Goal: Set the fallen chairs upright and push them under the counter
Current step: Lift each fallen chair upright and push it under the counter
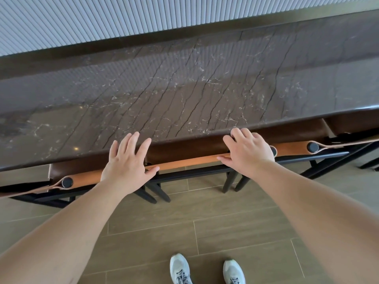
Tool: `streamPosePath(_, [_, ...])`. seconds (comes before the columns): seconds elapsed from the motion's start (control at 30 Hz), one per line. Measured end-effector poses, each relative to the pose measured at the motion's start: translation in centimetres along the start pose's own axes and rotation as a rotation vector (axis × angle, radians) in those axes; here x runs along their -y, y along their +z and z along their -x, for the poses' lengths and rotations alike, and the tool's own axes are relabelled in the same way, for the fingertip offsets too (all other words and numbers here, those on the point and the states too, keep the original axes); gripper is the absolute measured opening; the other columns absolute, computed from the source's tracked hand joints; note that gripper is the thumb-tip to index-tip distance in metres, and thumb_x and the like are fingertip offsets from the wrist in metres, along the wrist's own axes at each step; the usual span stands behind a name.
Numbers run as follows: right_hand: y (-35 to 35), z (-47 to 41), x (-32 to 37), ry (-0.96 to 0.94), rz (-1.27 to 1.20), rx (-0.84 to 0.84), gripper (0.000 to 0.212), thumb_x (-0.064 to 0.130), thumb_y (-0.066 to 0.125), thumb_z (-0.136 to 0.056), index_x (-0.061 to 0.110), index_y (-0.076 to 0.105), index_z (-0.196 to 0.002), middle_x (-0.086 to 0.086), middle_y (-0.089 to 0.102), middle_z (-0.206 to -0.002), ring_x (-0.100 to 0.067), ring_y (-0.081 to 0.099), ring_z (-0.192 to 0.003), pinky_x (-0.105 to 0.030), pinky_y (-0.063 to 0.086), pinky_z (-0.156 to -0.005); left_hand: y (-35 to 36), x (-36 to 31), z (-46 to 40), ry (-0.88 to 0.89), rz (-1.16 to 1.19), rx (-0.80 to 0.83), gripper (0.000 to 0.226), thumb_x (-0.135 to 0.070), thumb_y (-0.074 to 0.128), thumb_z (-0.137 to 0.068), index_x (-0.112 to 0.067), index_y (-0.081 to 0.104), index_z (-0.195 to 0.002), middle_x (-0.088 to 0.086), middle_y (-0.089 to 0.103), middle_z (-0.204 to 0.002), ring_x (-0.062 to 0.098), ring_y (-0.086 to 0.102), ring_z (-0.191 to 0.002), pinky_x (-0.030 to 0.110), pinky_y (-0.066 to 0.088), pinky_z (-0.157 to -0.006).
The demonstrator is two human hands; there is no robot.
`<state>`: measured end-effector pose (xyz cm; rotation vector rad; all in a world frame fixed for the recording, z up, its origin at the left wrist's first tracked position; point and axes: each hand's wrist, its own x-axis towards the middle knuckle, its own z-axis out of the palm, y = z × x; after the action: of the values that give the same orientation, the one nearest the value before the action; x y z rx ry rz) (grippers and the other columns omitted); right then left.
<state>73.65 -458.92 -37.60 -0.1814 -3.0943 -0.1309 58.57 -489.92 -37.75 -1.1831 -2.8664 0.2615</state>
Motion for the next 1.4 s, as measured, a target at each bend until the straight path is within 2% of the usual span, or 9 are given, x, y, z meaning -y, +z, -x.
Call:
streamPosePath(0.2, [0.1, -0.2, 0.3, 0.058, 0.032, 0.032, 0.056, 0.065, 0.057, -0.084, 0.021, 0.053, -0.120, -0.009, 0.050, -0.123, -0.030, 0.049, -0.109, -0.044, 0.042, -0.094, -0.3, -0.8, 0.2, -0.146, -0.049, 0.136, 0.089, -0.069, 0.041, -0.090, -0.034, -0.010, -0.154, 0.017, -0.005, -0.163, 0.038, -0.003, -0.150, 0.063, 0.009, -0.116])
streamPosePath(0.37, [-1.1, 1.9, 2.1, 0.160, 0.019, 0.124, 0.082, 0.046, 0.062, -0.089, 0.018, 0.015, -0.150, -0.014, 0.028, -0.149, -0.034, 0.030, -0.134, -0.053, 0.026, -0.112, -3.1, -4.3, 3.7, -0.252, 0.048, 0.296, 0.104, -0.055, 0.056, -0.091, -0.026, -0.024, -0.151, 0.014, -0.021, -0.162, 0.036, -0.013, -0.150, 0.058, 0.005, -0.118])
streamPosePath(0.57, [-5.1, 7.1, 5.2, 0.091, -0.359, 0.141, 0.074, 0.043, 0.059, -0.091, 0.022, 0.020, -0.150, -0.007, 0.026, -0.153, -0.029, 0.026, -0.141, -0.046, 0.028, -0.114, -8.0, -9.4, 11.9, -0.385, 0.563, 0.101, 0.075, -0.041, 0.060, -0.094, -0.031, 0.015, -0.153, -0.001, 0.010, -0.163, 0.021, 0.015, -0.149, 0.045, 0.024, -0.118])
streamPosePath(0.67, [-7.9, 9.6, 6.6, 0.221, -0.703, 0.174, 0.062, 0.044, 0.058, -0.093, 0.026, 0.031, -0.146, 0.002, 0.032, -0.146, -0.020, 0.044, -0.125, -0.037, 0.049, -0.094, -11.2, -11.3, 14.9, -0.588, 0.904, 0.000, 0.059, -0.039, 0.059, -0.094, -0.035, 0.032, -0.146, -0.017, 0.037, -0.144, -0.002, 0.045, -0.120, 0.022, 0.043, -0.093])
streamPosePath(0.73, [-9.6, 11.2, 7.4, 0.276, -0.911, 0.228, 0.054, 0.046, 0.055, -0.094, 0.030, 0.037, -0.142, 0.008, 0.038, -0.137, -0.003, 0.052, -0.097, -0.020, 0.046, -0.069, -13.3, -12.6, 16.5, -0.775, 1.195, -0.063, 0.045, -0.039, 0.057, -0.093, -0.037, 0.045, -0.137, -0.031, 0.055, -0.117, -0.002, 0.055, -0.103, 0.023, 0.045, -0.082])
streamPosePath(0.8, [-10.9, 12.8, 8.1, 0.294, -1.074, 0.247, 0.046, 0.046, 0.054, -0.094, 0.031, 0.044, -0.135, 0.014, 0.045, -0.127, 0.003, 0.051, -0.088, -0.013, 0.036, -0.061, -14.9, -13.5, 18.1, -0.920, 1.429, -0.138, 0.029, -0.036, 0.055, -0.093, -0.037, 0.057, -0.122, -0.025, 0.065, -0.101, 0.000, 0.062, -0.089, 0.026, 0.050, -0.078])
streamPosePath(0.9, [-12.7, 14.7, 9.5, 0.331, -1.293, 0.242, 0.031, 0.046, 0.054, -0.093, 0.033, 0.054, -0.121, 0.017, 0.058, -0.111, 0.000, 0.056, -0.094, -0.019, 0.047, -0.072, -16.8, -14.6, 20.7, -0.999, 1.679, -0.270, 0.015, -0.028, 0.059, -0.095, -0.033, 0.065, -0.108, -0.010, 0.073, -0.104, 0.004, 0.070, -0.094, 0.031, 0.051, -0.090])
streamPosePath(1.0, [-14.7, 16.1, 11.3, 0.338, -1.424, 0.258, 0.018, 0.045, 0.054, -0.092, 0.037, 0.057, -0.108, 0.014, 0.063, -0.102, -0.007, 0.061, -0.098, -0.031, 0.054, -0.087, -18.4, -14.8, 23.6, -0.995, 1.760, -0.346, 0.019, -0.027, 0.060, -0.096, -0.028, 0.068, -0.113, -0.008, 0.075, -0.102, 0.008, 0.071, -0.097, 0.032, 0.051, -0.090])
streamPosePath(1.4, [-21.9, 21.5, 22.9, 0.124, -1.576, 0.423, 0.011, 0.033, 0.057, -0.096, 0.029, 0.064, -0.104, 0.004, 0.068, -0.104, -0.010, 0.069, -0.091, -0.030, 0.059, -0.081, -21.5, -12.0, 38.4, -1.124, 1.799, -0.607, 0.017, -0.023, 0.060, -0.097, -0.024, 0.070, -0.110, -0.002, 0.076, -0.104, 0.015, 0.071, -0.098, 0.033, 0.050, -0.087])
